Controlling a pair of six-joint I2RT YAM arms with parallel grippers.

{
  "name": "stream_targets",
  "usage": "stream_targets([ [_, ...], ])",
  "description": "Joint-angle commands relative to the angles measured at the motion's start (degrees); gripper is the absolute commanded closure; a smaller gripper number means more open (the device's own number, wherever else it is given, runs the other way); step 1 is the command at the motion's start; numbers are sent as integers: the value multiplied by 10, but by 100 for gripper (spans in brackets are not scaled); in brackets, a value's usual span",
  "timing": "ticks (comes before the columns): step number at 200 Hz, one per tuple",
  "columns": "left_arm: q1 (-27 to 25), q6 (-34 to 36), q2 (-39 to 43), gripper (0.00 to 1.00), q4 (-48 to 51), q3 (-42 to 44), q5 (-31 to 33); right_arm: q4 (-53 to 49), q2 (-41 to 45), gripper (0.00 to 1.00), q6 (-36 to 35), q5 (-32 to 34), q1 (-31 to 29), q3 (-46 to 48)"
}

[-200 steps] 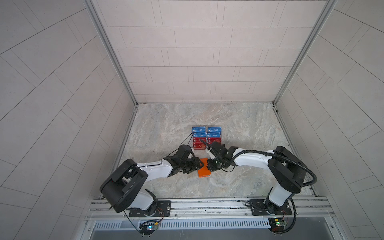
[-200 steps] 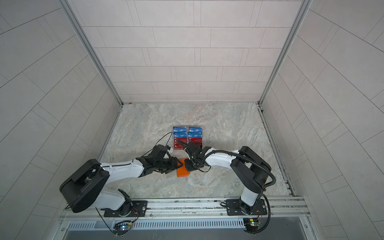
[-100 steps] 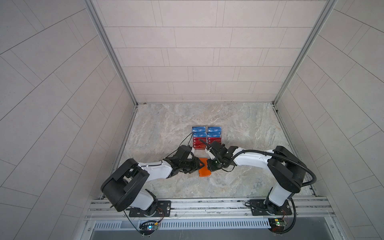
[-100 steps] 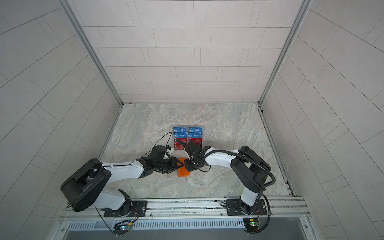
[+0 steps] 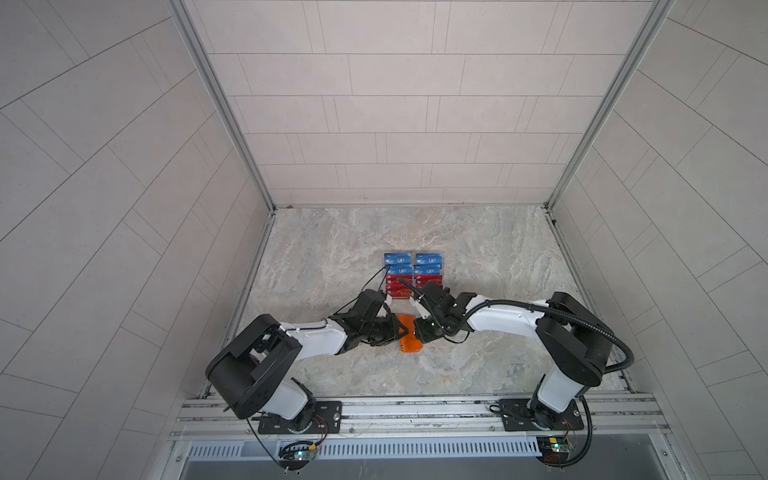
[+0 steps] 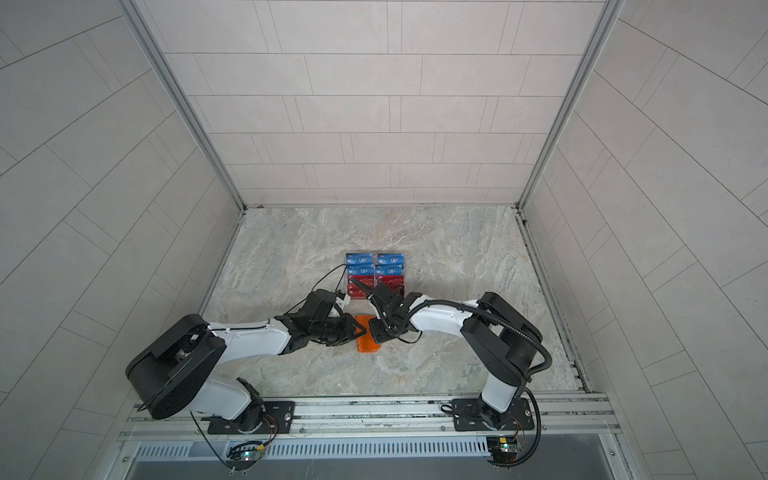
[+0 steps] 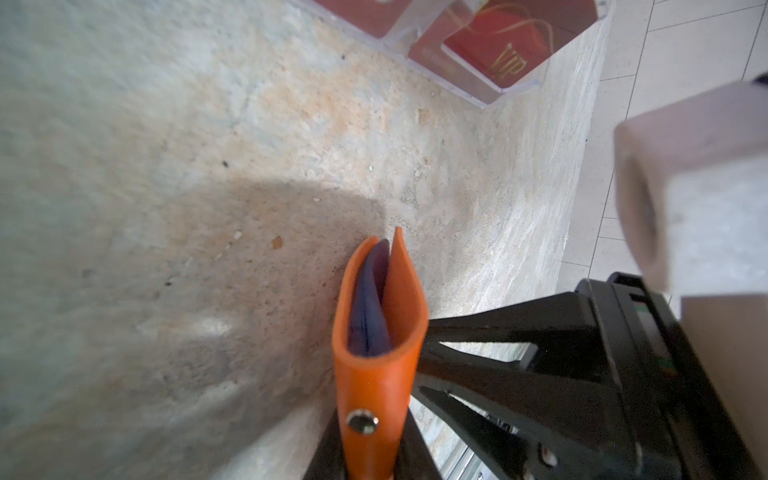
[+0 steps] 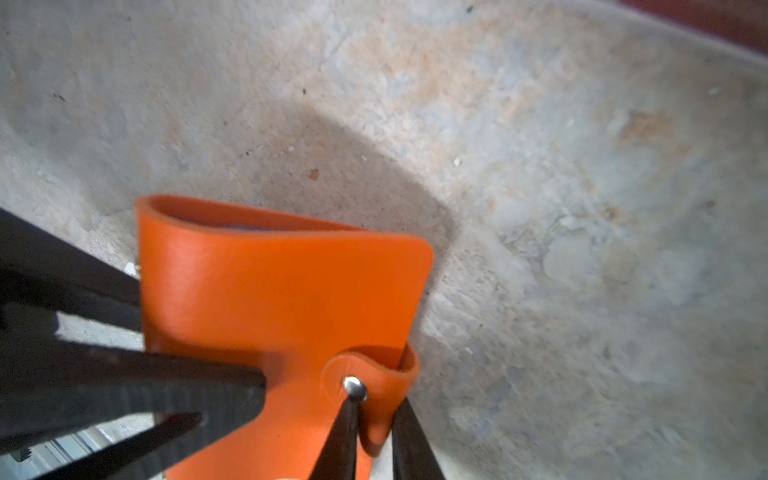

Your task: Put the credit cards into the card holder

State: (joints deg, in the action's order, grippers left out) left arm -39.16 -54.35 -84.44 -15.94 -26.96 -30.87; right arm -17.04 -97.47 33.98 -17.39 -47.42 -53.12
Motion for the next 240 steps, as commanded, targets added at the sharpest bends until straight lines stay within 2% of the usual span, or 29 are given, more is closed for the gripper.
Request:
stream_targets([
  [1, -11, 1, -8, 85, -33, -16, -7, 14, -3, 80, 10, -1, 6, 1],
  [32, -11, 16, 6, 95, 24, -34, 14, -9, 30, 77, 12, 10, 7, -9],
  [65, -19, 42, 61, 95, 157, -69, 92, -63, 93, 68, 17, 35, 14, -35],
  [97, -50, 33, 109, 96, 235, -96, 175, -106, 123, 64, 26, 55, 16, -67],
  [115, -62, 27, 120, 96, 244, -107, 197, -109, 121, 64, 38, 50, 14, -73],
  [149, -76, 25, 123, 95, 222, -122, 201, -77, 107, 60, 74, 27, 8, -65],
  [185, -78, 31, 126, 95, 203, -124, 190, -60, 93, 56, 81, 27, -4, -57],
  [240, -87, 51, 129, 94, 193, -134, 172, -52, 67, 58, 79, 59, -11, -49],
])
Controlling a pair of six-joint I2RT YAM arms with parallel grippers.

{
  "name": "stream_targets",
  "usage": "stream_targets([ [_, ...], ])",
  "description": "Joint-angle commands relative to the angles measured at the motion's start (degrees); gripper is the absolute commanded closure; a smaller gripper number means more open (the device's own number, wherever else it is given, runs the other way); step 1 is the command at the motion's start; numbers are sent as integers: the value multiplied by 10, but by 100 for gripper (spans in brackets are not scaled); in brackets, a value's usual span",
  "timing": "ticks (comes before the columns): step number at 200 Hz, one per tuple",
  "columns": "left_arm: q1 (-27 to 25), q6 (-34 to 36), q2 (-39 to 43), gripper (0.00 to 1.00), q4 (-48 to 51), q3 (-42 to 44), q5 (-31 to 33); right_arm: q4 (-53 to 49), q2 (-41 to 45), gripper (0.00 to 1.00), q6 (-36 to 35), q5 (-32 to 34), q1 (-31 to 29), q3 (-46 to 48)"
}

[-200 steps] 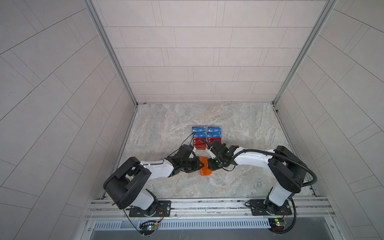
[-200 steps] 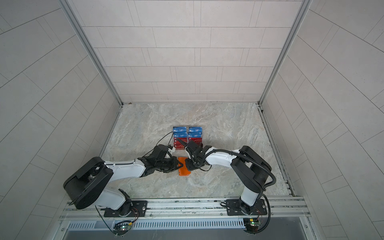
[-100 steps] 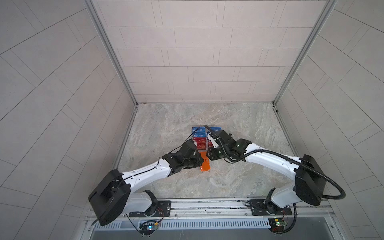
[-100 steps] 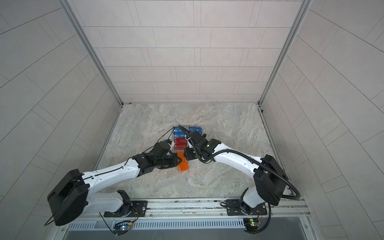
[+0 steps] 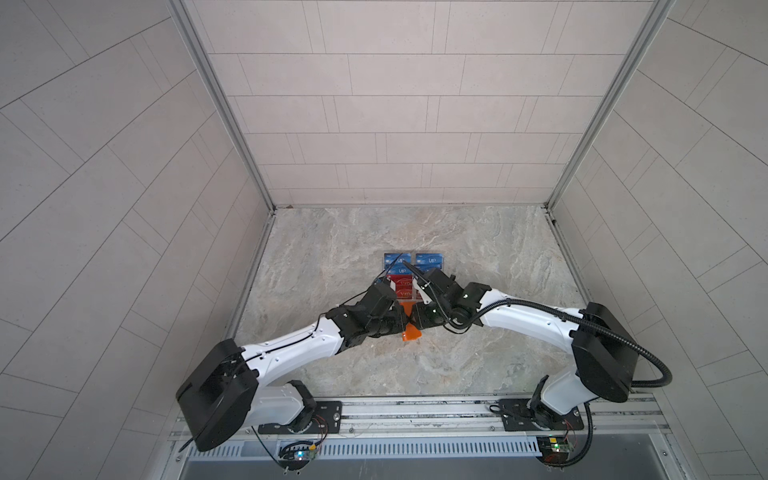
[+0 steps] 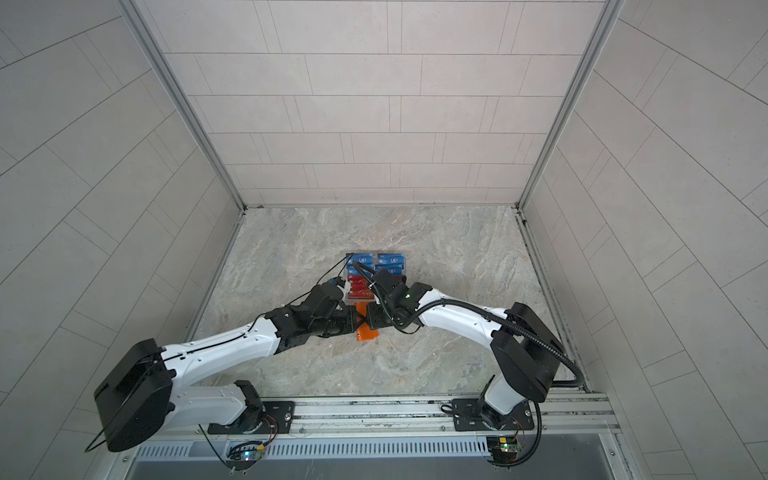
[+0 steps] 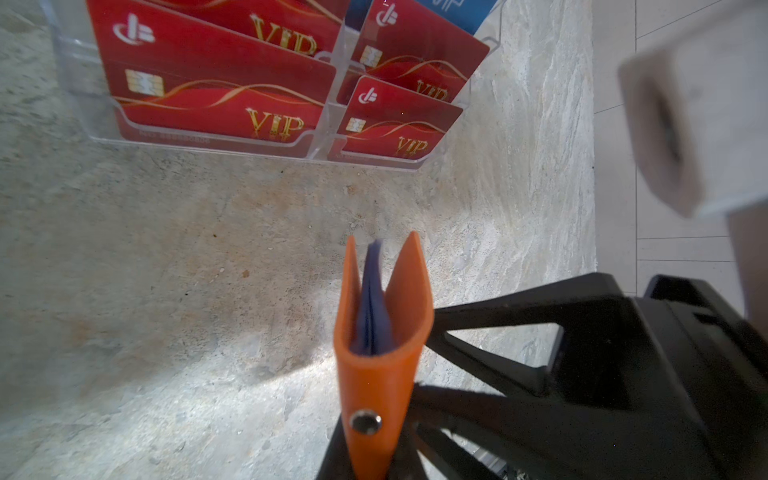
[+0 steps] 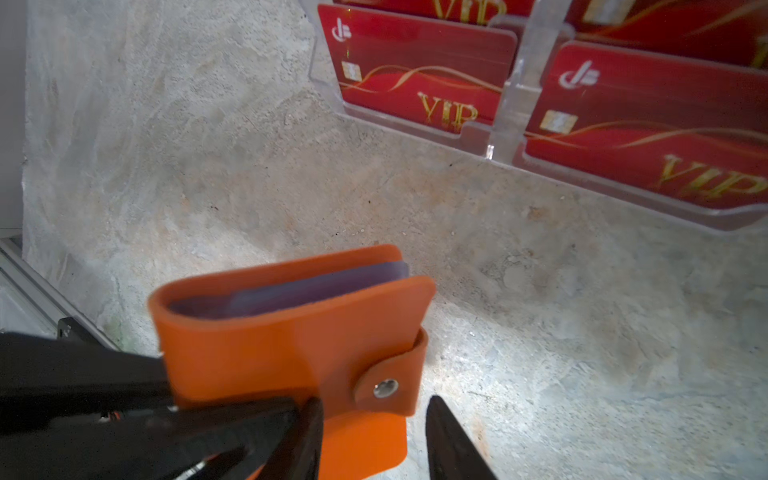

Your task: Put the credit cards into the card holder

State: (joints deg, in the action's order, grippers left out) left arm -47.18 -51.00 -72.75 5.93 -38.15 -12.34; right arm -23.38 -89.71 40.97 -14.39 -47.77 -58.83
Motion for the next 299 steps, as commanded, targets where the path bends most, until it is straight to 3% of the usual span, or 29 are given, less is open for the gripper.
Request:
stream_targets([
  [1, -6, 18, 11, 94, -25, -23, -14, 12, -10, 58, 9, 29, -7, 8],
  [94, -13, 35, 6, 93, -15, -38, -23, -22, -20, 72, -10, 130, -27, -2],
  [117, -13, 35, 4, 93, -10, -38, -22, -21, -25, 83, -11, 132, -27, -2],
  [168, -13, 37, 4, 92, -15, -32, -29, 38, -27, 84, -3, 77, -23, 13],
  [177, -13, 37, 5, 92, -15, -30, -29, 46, -24, 89, -1, 70, -22, 18],
  [185, -13, 37, 5, 92, -15, -29, -29, 49, -22, 100, 0, 66, -22, 22],
  [245, -1, 27, 16, 93, -14, -16, -29, 26, 8, 100, -20, 52, 10, 52],
  [299, 39, 23, 35, 93, -43, 13, -86, 39, 59, 100, -51, 10, 54, 92],
])
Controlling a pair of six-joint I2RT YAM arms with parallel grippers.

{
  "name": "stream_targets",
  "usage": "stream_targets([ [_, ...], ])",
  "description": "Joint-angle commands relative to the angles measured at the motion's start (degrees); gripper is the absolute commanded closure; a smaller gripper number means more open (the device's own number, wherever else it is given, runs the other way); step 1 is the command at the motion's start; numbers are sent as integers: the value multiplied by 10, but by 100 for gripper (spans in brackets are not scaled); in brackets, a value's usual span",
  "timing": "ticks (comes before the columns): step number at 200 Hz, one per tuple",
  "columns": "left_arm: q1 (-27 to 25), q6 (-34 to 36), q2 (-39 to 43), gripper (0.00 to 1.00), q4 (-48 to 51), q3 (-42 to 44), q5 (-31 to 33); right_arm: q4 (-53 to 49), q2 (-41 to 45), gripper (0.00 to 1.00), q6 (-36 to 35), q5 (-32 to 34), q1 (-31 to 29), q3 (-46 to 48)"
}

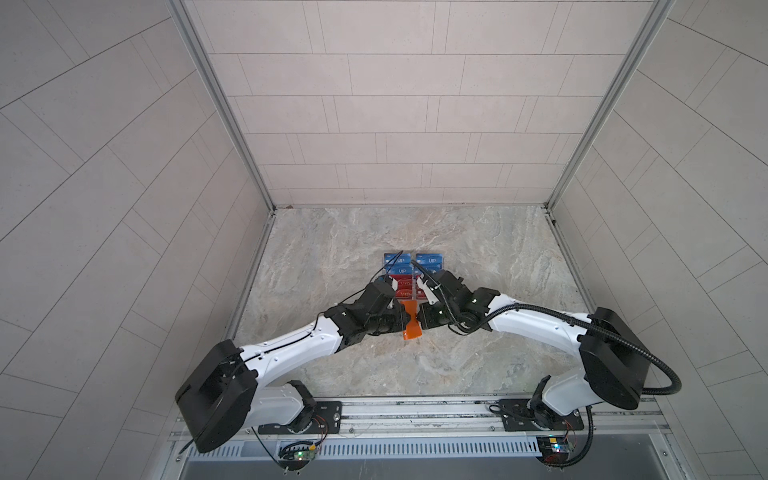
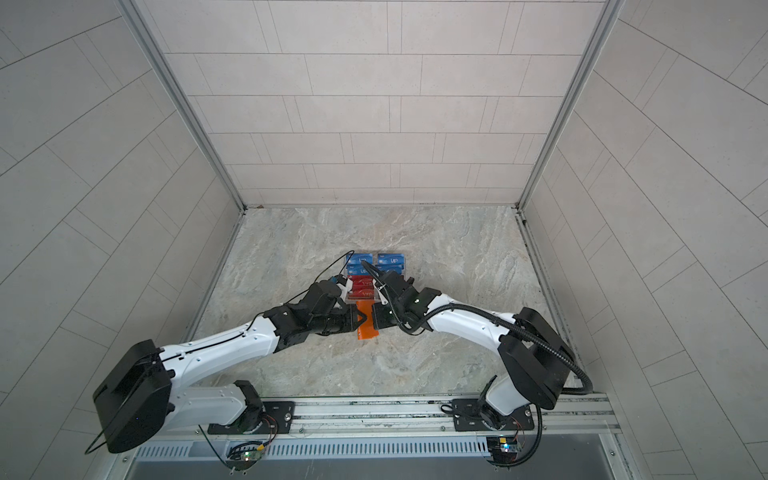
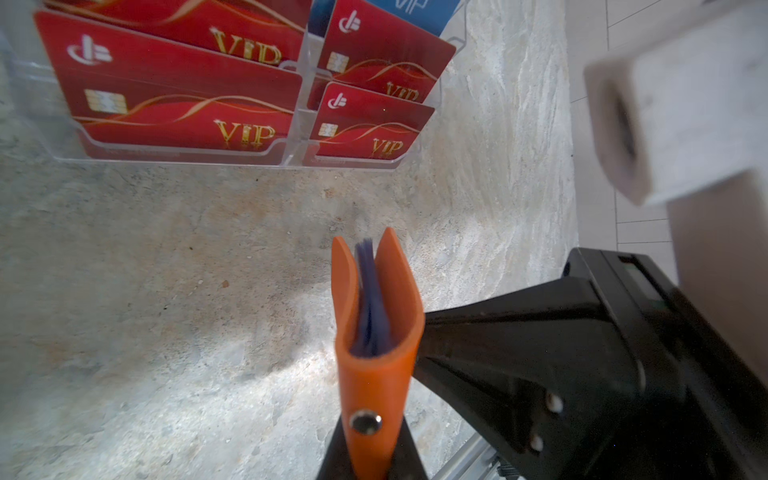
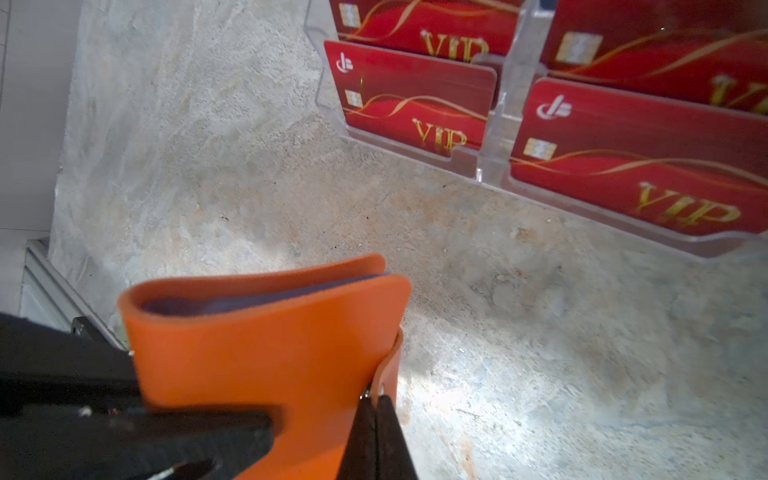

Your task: Put the credit cards into the card holder

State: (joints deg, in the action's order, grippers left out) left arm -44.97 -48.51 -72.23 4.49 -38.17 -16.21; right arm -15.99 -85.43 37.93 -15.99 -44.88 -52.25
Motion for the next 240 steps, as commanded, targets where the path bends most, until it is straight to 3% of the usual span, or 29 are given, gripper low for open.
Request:
stream_targets([
  [1, 17, -2, 30, 93, -29, 13, -49, -34, 17, 100, -22, 24, 25, 26],
  [64, 43, -13, 43, 93, -91, 54, -107, -21, 36, 100, -38, -6, 53, 49],
  [96, 48, -6, 41, 93, -100, 58, -132, 14, 56, 100, -41, -68, 73, 63],
  [163, 75, -21, 39, 93, -190, 76, -229, 112, 78, 74, -17, -214, 139, 115],
  [191, 85, -43, 28, 94, -245, 83, -272, 146, 83, 69, -8, -248, 152, 131],
  [240, 88, -57, 33, 94, -280, 86, -292, 206, 98, 61, 7, -324, 188, 164],
])
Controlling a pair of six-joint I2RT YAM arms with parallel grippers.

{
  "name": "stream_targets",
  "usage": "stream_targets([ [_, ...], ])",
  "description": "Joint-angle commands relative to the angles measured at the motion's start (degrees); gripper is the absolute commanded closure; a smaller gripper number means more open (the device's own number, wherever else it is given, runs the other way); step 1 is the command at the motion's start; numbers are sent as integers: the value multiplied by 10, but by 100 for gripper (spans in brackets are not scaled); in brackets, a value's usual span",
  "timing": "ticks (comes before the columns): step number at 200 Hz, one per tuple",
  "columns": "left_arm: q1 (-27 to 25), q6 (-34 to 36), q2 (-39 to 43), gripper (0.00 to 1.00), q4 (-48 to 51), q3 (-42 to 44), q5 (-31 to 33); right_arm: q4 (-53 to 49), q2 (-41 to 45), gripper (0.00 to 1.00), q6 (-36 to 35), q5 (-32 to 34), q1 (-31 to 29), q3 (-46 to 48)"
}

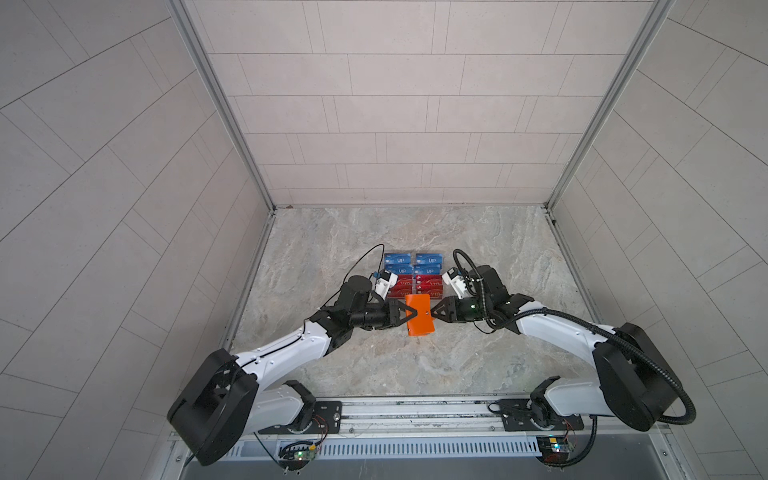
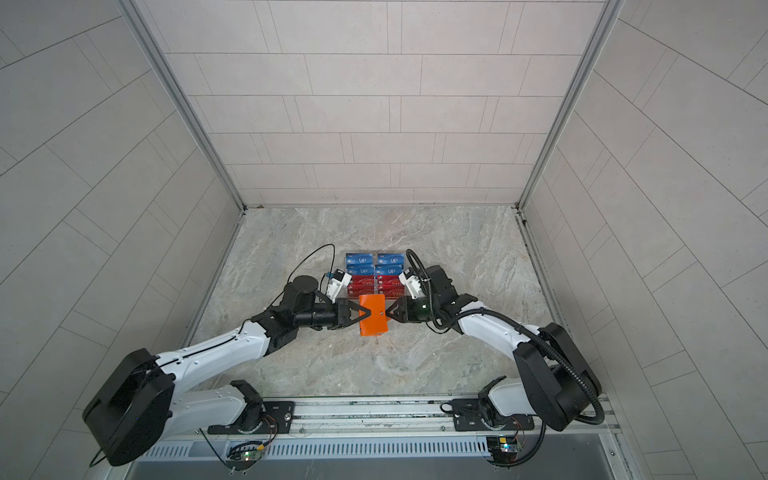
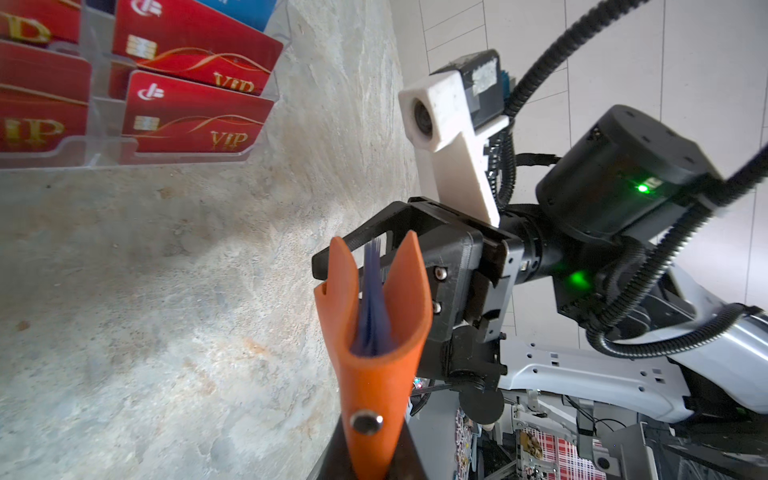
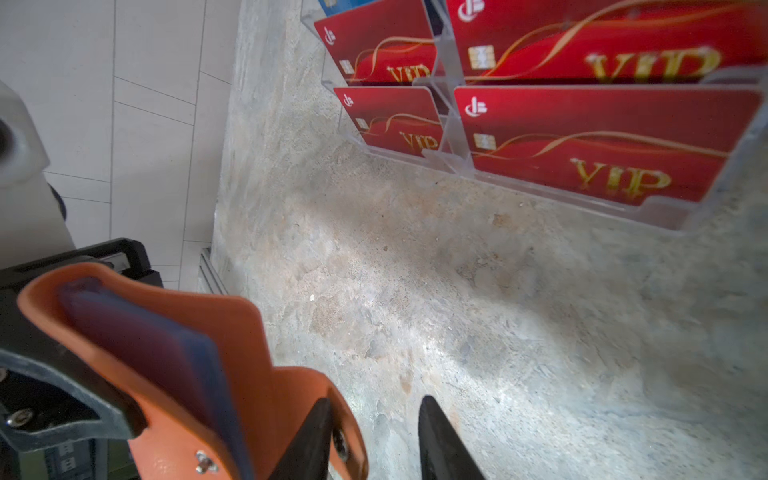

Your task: Put the credit cards into the card holder

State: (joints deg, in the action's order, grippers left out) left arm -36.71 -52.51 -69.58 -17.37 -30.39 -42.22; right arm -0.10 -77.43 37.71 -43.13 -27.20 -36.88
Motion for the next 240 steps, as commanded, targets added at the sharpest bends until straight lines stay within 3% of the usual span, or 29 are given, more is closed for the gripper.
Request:
stream_targets([
  [1, 5, -19, 7, 94, -64, 9, -32, 48, 18, 61, 10, -55, 12, 10],
  [64, 6, -31, 29, 93, -86, 21, -39, 140, 25, 60, 58, -139, 33, 37],
  [240, 7, -17, 20, 92, -67, 13, -51, 142, 74, 60, 62, -209, 47, 44],
])
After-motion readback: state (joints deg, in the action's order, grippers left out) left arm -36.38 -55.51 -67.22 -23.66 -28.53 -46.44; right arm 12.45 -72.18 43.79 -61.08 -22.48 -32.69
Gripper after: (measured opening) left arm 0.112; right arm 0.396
